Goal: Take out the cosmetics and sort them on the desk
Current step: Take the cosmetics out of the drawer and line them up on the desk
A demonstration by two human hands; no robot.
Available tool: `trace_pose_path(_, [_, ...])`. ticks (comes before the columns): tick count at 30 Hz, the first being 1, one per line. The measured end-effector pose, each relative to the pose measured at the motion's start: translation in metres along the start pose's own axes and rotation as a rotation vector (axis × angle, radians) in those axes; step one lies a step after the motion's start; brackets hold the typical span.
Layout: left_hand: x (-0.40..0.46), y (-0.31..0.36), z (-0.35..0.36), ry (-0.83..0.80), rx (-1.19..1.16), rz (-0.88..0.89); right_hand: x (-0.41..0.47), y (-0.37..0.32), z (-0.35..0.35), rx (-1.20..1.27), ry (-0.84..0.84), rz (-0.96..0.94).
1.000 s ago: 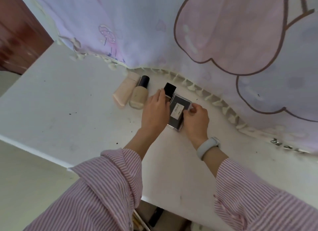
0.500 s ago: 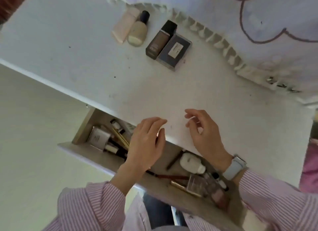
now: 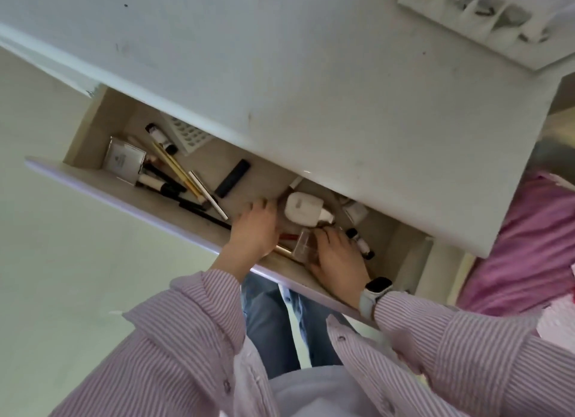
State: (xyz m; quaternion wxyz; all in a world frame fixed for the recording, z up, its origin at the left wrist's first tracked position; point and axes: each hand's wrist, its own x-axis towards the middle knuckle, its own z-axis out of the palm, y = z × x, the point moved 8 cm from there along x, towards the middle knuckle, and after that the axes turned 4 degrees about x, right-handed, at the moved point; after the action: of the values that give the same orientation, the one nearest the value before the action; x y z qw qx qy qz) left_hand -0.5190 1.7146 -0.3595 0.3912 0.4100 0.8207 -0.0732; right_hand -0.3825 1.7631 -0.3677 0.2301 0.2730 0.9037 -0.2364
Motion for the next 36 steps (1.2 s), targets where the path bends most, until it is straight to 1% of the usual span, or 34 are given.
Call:
trace_pose_path(2, [0.01, 0.001, 0.007, -0.019, 0.02, -0.023, 0.004, 0.003, 0.006, 0.016, -0.008, 0.026])
trace_pose_path(6, [0.028, 0.005, 0.0, 0.113, 0.045, -0.073, 0.014, 0.011, 0.004, 0.18, -0.031, 0.034])
trace_pose_path(7, [0.031, 0.006, -0.001, 0.119, 0.028, -0.086, 0.013, 0.011, 0.003, 0.224, -0.049, 0.019])
trace_pose_path(9, [0.034, 0.005, 0.001, 0.09, 0.009, -0.102, 0.006, 0.01, 0.001, 0.31, -0.083, -0.011])
trace_pose_path(12, [0.03, -0.006, 0.006, 0.017, 0.003, -0.11, -0.007, 0.011, -0.008, 0.39, -0.068, -0.018])
trace_pose_path(14, [0.024, -0.016, 0.006, -0.036, 0.069, -0.08, -0.012, 0.015, -0.014, 0.412, -0.066, 0.002])
trace_pose_path(17, [0.015, -0.025, 0.003, -0.111, 0.185, 0.017, -0.014, 0.02, -0.025, 0.429, -0.048, 0.027])
trace_pose_path(19, [0.011, -0.024, -0.001, -0.109, 0.237, 0.1, -0.014, 0.023, -0.03, 0.432, -0.023, 0.038])
trace_pose_path(22, [0.007, -0.013, 0.003, -0.144, 0.33, 0.244, -0.013, 0.024, -0.036, 0.415, 0.004, 0.042])
trace_pose_path(25, [0.007, 0.006, 0.015, -0.183, 0.377, 0.332, -0.013, 0.021, -0.041, 0.354, 0.037, 0.015])
trace_pose_path(29, [0.009, 0.03, 0.027, -0.172, 0.363, 0.363, -0.013, 0.018, -0.045, 0.306, 0.057, -0.017])
trace_pose_path(33, [0.006, 0.041, 0.043, -0.291, 0.369, 0.352, -0.016, 0.016, -0.046, 0.261, 0.075, -0.051])
trace_pose_path(36, [0.006, 0.04, 0.044, -0.35, 0.369, 0.323, -0.019, 0.016, -0.046, 0.223, 0.092, -0.082])
